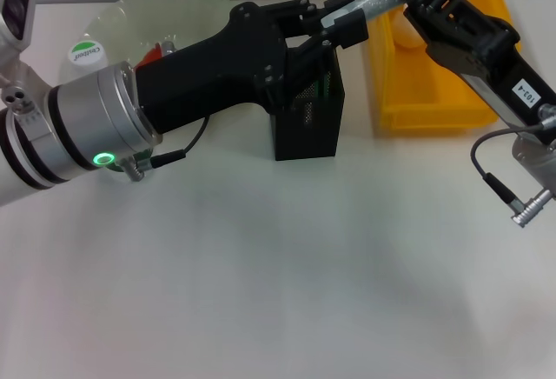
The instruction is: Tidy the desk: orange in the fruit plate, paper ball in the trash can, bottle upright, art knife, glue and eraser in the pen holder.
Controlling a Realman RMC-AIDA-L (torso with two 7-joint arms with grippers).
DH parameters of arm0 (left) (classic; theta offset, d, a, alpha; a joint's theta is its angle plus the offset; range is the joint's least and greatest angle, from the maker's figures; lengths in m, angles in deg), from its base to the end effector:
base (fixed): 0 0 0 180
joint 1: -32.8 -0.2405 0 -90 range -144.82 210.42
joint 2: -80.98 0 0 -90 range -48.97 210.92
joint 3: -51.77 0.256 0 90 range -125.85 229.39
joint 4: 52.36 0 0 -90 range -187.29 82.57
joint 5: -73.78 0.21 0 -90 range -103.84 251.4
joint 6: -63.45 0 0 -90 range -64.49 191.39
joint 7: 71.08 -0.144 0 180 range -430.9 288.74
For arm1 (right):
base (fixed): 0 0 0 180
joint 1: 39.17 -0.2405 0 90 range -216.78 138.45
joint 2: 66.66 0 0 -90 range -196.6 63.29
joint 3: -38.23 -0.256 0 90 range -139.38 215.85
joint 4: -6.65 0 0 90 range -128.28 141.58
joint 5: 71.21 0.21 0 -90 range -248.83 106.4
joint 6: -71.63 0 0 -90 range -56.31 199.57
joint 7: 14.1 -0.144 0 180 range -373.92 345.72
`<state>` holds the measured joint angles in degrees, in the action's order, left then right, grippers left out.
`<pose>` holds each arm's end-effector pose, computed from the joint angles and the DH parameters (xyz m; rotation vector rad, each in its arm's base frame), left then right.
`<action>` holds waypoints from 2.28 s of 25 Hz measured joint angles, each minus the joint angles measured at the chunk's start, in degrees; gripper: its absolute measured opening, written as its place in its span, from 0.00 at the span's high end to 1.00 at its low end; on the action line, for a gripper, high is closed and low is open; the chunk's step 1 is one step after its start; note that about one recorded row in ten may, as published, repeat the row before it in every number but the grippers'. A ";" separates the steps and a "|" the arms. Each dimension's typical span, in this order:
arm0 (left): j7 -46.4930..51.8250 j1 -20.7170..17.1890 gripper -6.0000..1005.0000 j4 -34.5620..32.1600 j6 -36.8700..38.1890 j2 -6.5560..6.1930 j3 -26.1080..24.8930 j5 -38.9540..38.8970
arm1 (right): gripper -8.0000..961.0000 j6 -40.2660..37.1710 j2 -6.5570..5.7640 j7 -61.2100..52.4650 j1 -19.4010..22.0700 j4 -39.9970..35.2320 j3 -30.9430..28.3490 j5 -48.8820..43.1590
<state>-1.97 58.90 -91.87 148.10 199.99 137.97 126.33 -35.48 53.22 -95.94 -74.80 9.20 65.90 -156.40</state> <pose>-0.1542 0.3166 -0.0275 -2.5842 -0.3368 -1.4733 0.2026 0.2970 -0.0228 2.0845 -1.1641 -2.0164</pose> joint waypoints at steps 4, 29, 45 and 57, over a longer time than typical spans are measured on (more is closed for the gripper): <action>-0.09 0.22 0.82 0.01 -0.04 0.02 0.06 0.00 | 0.86 0.39 0.00 0.01 -0.34 -0.01 0.03 -0.32; -1.36 -0.17 0.82 0.14 -0.36 -0.03 -0.12 -2.07 | 0.45 0.73 0.00 0.10 -0.03 -0.09 -0.53 -1.14; 2.05 -0.45 0.80 -5.32 -5.43 -1.61 -2.98 2.03 | 0.44 0.20 -0.21 1.23 8.39 -0.52 -0.07 -1.30; 23.71 -1.57 0.79 -31.37 -10.71 -0.72 -12.52 33.71 | 0.43 1.61 -0.49 1.49 18.43 -2.48 -0.56 -1.28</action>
<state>21.73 57.33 -123.23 137.38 199.27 125.45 160.04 -33.87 52.74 -94.45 -56.37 6.73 65.34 -157.68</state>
